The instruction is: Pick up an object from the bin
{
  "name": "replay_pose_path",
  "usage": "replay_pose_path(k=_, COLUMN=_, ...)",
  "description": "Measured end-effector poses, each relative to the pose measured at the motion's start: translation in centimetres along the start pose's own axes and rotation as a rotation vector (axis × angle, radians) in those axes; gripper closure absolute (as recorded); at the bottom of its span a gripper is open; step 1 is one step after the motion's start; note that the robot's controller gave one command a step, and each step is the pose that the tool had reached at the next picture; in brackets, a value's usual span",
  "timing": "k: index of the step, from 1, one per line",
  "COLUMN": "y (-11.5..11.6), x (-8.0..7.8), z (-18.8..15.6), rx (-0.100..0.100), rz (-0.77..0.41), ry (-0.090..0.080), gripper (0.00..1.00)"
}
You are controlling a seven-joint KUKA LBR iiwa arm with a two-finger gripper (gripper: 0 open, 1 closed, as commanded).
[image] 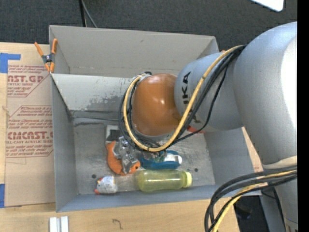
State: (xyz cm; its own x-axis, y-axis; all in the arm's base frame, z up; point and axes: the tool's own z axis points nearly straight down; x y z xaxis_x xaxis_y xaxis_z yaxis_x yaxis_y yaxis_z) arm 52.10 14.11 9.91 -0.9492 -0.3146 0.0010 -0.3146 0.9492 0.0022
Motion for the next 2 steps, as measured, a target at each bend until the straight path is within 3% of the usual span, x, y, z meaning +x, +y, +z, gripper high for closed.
replay_pose_path(k=1, y=-0.4, x=0.8, z=-4.4, rx=0.001, rz=0.005, ry=0.007, gripper=1.0)
replay_pose_path(k=2, y=-0.5, x=0.5, z=-8.1, rx=0.002, rz=-0.008, ry=-0.003, gripper=1.0)
